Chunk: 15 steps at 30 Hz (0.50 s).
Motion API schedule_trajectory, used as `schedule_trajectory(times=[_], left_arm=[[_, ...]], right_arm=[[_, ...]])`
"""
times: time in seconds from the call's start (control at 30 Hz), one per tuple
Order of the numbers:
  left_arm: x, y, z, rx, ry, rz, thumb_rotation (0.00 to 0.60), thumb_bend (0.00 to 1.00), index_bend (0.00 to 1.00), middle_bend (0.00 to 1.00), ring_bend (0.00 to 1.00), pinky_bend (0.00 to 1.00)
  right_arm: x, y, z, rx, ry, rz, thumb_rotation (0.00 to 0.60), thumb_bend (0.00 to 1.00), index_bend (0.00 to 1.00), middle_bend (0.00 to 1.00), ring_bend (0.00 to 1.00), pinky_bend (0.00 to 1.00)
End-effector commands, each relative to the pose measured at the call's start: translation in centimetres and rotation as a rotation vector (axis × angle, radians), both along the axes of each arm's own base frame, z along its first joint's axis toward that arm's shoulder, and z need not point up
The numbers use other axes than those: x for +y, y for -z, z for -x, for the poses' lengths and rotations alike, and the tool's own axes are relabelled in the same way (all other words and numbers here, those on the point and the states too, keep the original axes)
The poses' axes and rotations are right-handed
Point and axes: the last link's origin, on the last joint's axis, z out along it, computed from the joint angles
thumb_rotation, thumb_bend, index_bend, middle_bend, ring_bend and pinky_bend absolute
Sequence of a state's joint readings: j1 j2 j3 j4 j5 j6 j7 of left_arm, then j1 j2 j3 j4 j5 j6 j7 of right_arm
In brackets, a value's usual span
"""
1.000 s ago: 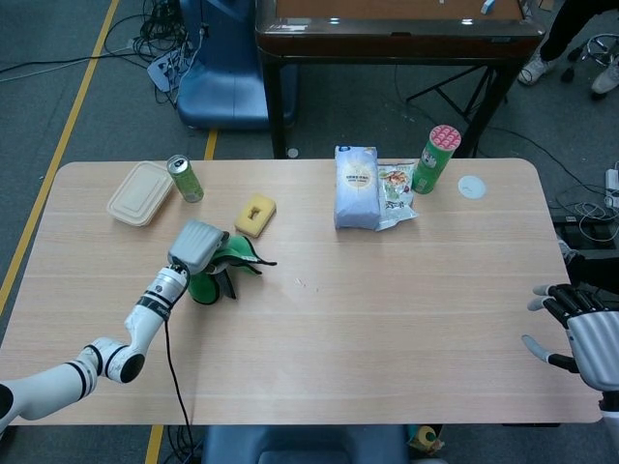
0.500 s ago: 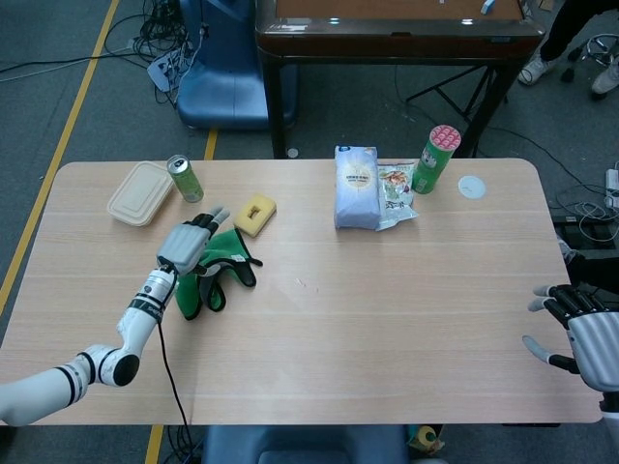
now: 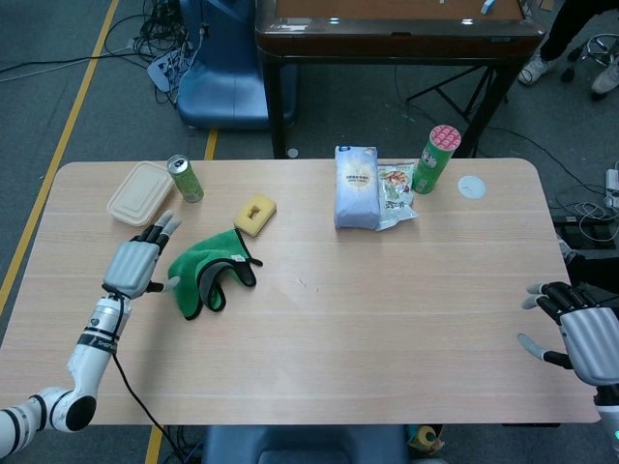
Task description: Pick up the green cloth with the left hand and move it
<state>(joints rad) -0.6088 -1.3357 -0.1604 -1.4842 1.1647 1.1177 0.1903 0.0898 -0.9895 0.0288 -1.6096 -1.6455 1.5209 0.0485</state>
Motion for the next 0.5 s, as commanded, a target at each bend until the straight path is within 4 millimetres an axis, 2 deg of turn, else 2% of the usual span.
schedule_trajectory(times=[0.03, 0.3, 0.5], left_arm=[[-3.1, -1.8, 2.1, 0.021, -0.032, -0.05, 0.6, 0.19, 0.05, 0.0, 0.12, 0.31], [-9.7, -4.7, 5.2, 0.018, -0.089, -0.16, 0.6, 0.19, 0.08, 0.02, 0.12, 0.31], [-14.0, -6.2, 6.5, 0.001, -0.115, -0.238, 0.6, 0.19, 0.08, 0.02, 0.12, 0.31]], right_arm=[[-0.2, 0.1, 0.0, 0.001, -0.005, -0.01, 0.6, 0.26, 0.42, 0.33, 0.25, 0.31], [-0.9, 0.7, 0.1, -0.02, -0.015, -0.046, 0.6, 0.26, 0.41, 0.33, 0.25, 0.31], [-0.9, 1.4, -0.2, -0.044, -0.056, -0.092, 0.6, 0.27, 0.41, 0.33, 0.25, 0.31]])
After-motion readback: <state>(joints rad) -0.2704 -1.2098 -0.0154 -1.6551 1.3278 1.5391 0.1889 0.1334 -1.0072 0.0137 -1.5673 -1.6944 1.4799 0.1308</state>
